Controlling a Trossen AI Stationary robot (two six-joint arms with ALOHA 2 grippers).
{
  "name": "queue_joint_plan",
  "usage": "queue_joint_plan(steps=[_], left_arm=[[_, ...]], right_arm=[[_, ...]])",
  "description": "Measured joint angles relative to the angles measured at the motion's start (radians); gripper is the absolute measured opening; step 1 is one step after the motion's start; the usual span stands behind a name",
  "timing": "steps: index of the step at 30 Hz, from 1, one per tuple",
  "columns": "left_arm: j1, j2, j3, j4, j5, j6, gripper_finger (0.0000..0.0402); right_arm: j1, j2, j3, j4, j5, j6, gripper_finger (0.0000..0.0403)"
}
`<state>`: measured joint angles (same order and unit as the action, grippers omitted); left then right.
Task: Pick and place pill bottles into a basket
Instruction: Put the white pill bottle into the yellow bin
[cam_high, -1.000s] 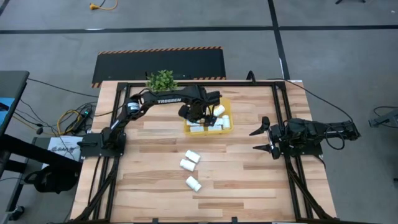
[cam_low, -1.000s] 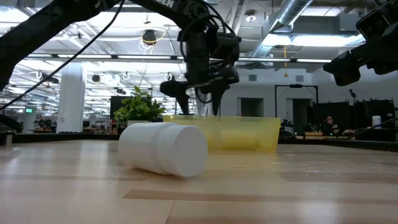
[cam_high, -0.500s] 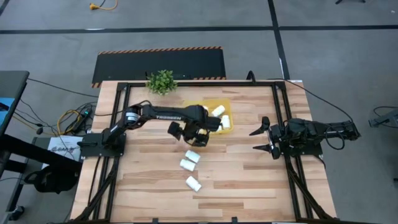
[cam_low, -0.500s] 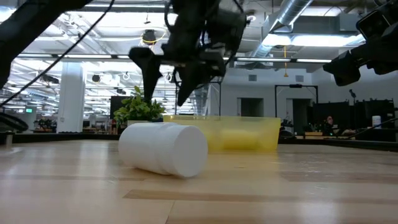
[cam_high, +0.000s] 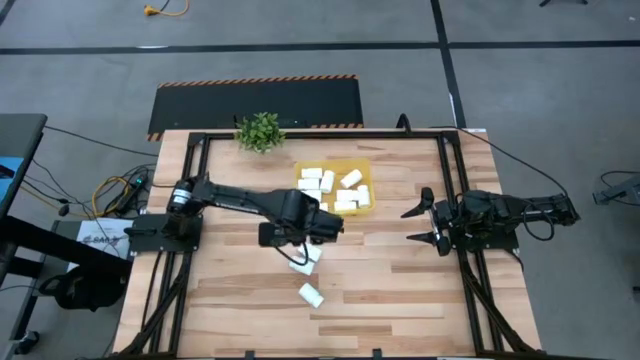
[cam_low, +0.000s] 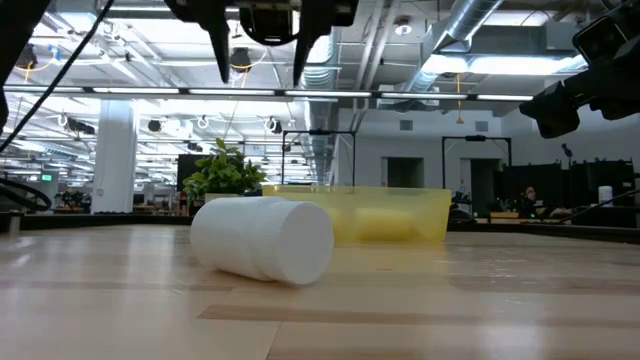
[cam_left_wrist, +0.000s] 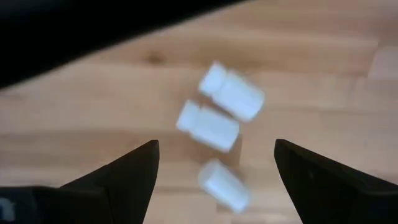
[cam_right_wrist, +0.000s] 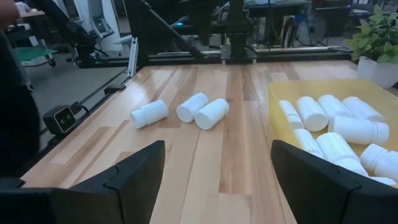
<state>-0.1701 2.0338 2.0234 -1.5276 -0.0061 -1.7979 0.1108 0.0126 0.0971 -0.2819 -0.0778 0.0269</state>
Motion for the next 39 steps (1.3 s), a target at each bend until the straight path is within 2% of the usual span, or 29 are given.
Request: queue_joint_plan(steps=[5, 13, 18, 23, 30, 36, 39], left_arm=[[-0.042, -0.003, 0.000, 0.023, 0.115, -0.125, 0.0306], [-0.080, -0.003, 0.000, 0.048, 0.022, -0.344, 0.0306], [-0.060, -0.003, -0.001, 0.093, 0.026, -0.402, 0.0306], [-0.039, -0.002, -0.001, 0.093, -0.028, -0.524, 0.0306], [0.013, -0.002, -0.001, 0.094, -0.006, -0.528, 0.0306], [0.027, -0.002, -0.001, 0.034, -0.047, -0.503, 0.0306], [0.038, -0.001, -0.001, 0.021, -0.033, -0.493, 0.0306]], right_arm=[[0.000, 0.000, 0.000, 0.000, 0.000, 0.000, 0.0286], [0.000, 0.000, 0.000, 0.000, 0.000, 0.000, 0.0286], [0.000, 0.000, 0.000, 0.000, 0.000, 0.000, 0.0286], [0.000, 0.000, 0.000, 0.000, 0.000, 0.000, 0.0286], [0.000, 0.000, 0.000, 0.000, 0.000, 0.000, 0.0286], [0.000, 0.000, 0.000, 0.000, 0.000, 0.000, 0.0286], [0.000, 0.000, 0.000, 0.000, 0.000, 0.000, 0.0286]])
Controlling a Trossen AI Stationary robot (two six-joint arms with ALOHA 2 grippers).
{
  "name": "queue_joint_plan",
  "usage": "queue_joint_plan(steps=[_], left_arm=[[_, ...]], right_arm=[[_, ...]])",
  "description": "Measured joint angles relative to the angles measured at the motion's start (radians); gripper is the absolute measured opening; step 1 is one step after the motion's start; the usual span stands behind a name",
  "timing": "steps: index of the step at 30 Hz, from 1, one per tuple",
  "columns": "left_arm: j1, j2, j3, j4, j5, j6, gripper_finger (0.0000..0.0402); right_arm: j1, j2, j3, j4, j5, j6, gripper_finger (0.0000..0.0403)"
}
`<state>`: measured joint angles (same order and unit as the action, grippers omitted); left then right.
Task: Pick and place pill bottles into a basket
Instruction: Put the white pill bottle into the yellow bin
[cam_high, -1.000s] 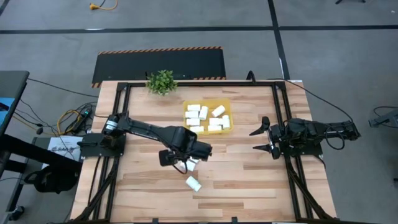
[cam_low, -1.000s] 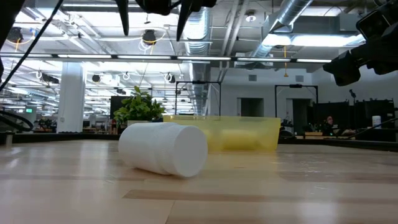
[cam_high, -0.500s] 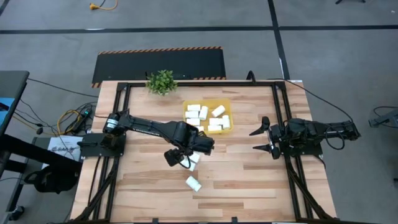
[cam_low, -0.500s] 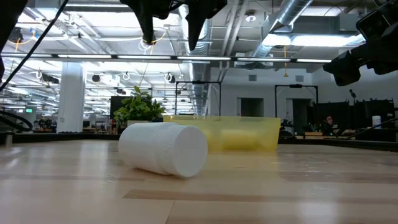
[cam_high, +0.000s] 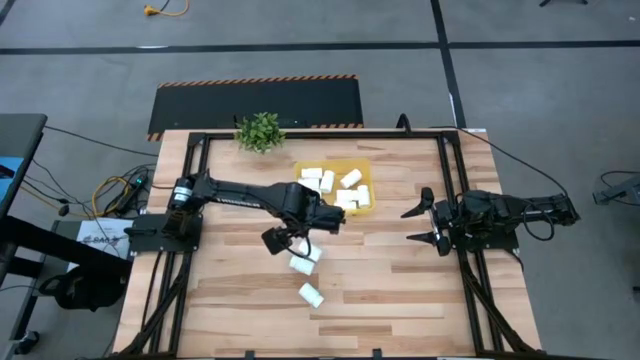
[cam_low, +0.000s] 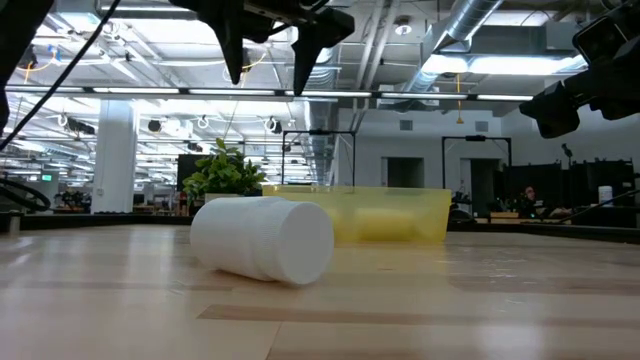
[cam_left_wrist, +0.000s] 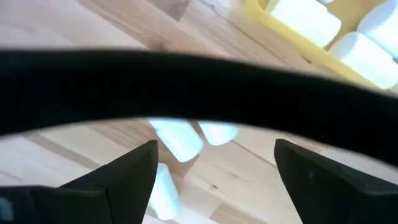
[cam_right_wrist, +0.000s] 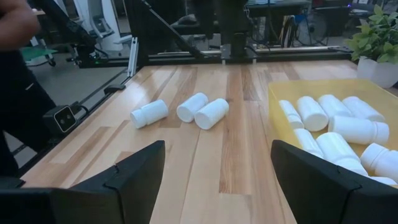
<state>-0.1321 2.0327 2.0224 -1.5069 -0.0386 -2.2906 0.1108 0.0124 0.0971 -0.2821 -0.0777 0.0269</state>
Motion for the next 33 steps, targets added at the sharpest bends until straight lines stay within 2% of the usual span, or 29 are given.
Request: queue_joint_plan(steps=[7, 12, 23, 33], left_arm=[[0.010, 0.000, 0.000, -0.015, -0.022, 0.142, 0.0306], [0.010, 0.000, -0.001, -0.064, -0.044, 0.131, 0.0306], [0.009, 0.008, -0.001, 0.065, -0.049, -0.175, 0.0306], [0.010, 0.061, -0.011, 0.105, -0.013, -0.210, 0.0306]], right_arm=[[0.000, 0.000, 0.000, 0.000, 0.000, 0.000, 0.0286], [0.000, 0.000, 0.000, 0.000, 0.000, 0.000, 0.0286], [0.000, 0.000, 0.000, 0.000, 0.000, 0.000, 0.0286], [0.000, -0.001, 0.000, 0.002, -0.001, 0.000, 0.0286]])
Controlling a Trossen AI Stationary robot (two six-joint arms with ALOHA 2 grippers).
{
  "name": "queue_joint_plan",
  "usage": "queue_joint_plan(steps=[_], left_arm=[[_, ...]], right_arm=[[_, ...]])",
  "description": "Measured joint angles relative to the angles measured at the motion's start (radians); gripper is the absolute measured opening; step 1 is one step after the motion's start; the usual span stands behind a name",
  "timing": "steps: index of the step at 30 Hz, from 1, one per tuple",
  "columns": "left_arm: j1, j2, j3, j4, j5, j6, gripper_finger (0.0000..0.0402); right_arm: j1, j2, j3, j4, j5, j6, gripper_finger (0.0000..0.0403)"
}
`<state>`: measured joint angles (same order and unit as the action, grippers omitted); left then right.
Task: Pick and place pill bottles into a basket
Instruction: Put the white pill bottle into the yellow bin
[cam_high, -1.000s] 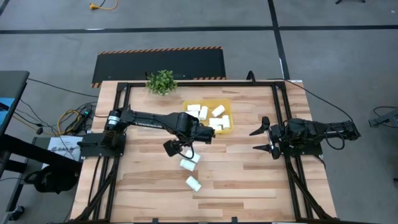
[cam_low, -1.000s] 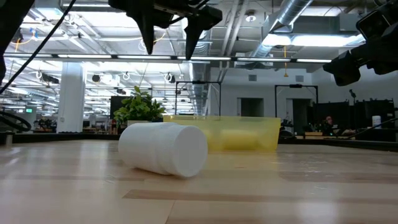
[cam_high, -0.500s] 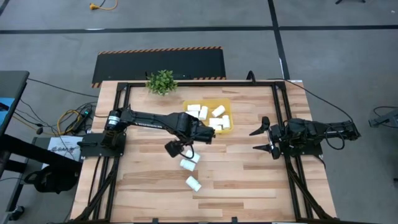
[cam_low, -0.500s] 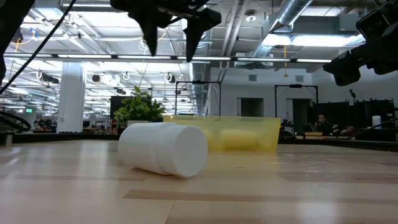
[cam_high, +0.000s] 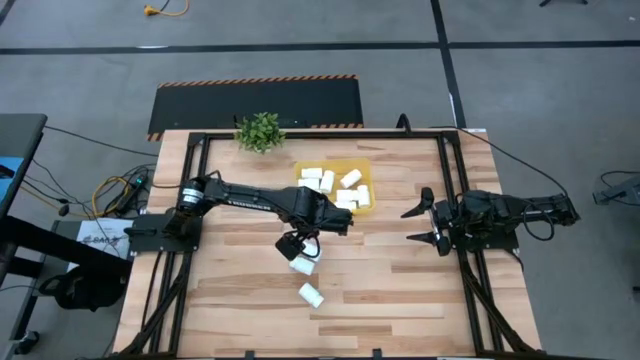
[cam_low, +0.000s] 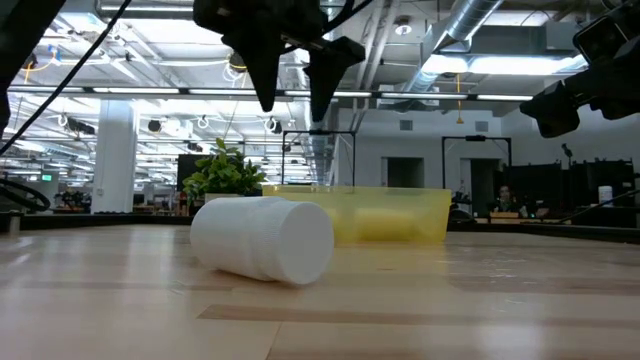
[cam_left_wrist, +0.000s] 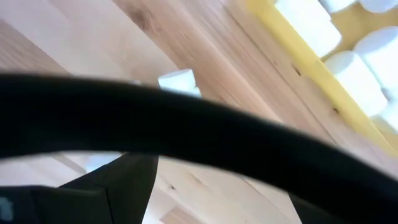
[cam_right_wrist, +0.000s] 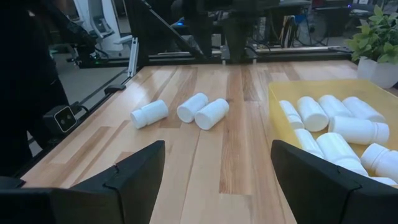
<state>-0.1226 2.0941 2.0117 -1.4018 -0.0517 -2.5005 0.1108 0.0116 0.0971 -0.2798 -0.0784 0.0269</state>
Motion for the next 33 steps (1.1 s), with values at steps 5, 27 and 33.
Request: queue_joint_plan(steps=[5, 27, 33], left_arm=[[0.007, 0.004, -0.007, -0.028, 0.001, -0.014, 0.0306], [0.006, 0.118, -0.007, 0.010, 0.096, -0.057, 0.0306], [-0.007, 0.115, -0.007, 0.003, 0.093, -0.059, 0.0306]], right_arm=[[0.000, 0.001, 0.000, 0.000, 0.000, 0.000, 0.0286], [0.000, 0.001, 0.000, -0.001, 0.000, 0.000, 0.0286], [0.000, 0.001, 0.000, -0.001, 0.000, 0.000, 0.0286]])
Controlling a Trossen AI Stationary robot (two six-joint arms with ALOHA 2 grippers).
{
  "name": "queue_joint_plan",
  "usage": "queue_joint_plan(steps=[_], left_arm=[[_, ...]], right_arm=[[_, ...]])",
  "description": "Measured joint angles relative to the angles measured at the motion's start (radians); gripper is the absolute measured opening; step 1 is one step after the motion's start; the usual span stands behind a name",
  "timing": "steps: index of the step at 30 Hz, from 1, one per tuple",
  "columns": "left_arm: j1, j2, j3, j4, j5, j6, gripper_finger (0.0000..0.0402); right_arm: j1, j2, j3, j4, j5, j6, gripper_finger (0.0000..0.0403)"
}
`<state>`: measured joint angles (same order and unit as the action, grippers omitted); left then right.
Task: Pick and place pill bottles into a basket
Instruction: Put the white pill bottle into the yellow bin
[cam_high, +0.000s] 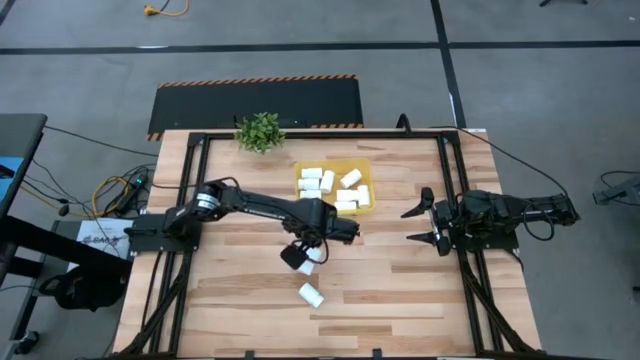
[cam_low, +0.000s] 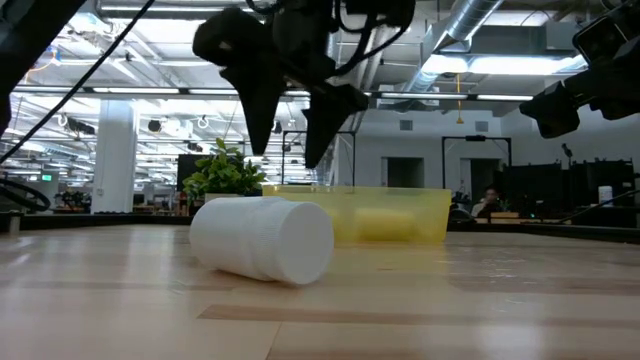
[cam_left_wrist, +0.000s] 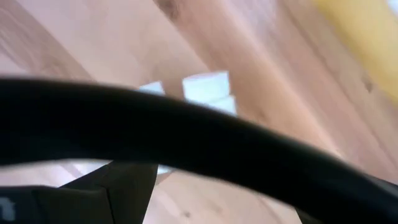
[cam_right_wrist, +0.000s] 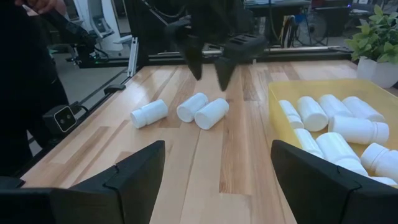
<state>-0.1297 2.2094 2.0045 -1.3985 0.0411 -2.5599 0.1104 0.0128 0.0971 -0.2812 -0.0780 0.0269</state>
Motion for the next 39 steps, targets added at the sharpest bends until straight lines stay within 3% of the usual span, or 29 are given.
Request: queue_joint_plan(steps=[7, 17, 22, 30, 33, 39], left_arm=[[-0.035, -0.035, -0.007, 0.001, -0.014, -0.002, 0.0306], [0.020, -0.374, -0.341, 0.075, -0.035, -0.005, 0.0306], [0.027, -0.404, -0.376, 0.114, -0.043, -0.004, 0.0306], [0.019, -0.512, -0.381, -0.184, -0.114, 0.004, 0.0306], [0.045, -0.625, -0.484, -0.150, -0.151, 0.008, 0.0306], [0.095, -0.854, -0.759, -0.044, -0.064, -0.001, 0.0306]], right_arm=[[0.000, 0.000, 0.000, 0.000, 0.000, 0.000, 0.0286], [0.000, 0.000, 0.000, -0.001, 0.000, 0.000, 0.0286], [0.000, 0.000, 0.000, 0.000, 0.000, 0.000, 0.0286], [0.000, 0.000, 0.000, 0.000, 0.000, 0.000, 0.0286], [0.000, 0.000, 0.000, 0.000, 0.000, 0.000, 0.0286], [0.000, 0.000, 0.000, 0.001, 0.000, 0.000, 0.0286]])
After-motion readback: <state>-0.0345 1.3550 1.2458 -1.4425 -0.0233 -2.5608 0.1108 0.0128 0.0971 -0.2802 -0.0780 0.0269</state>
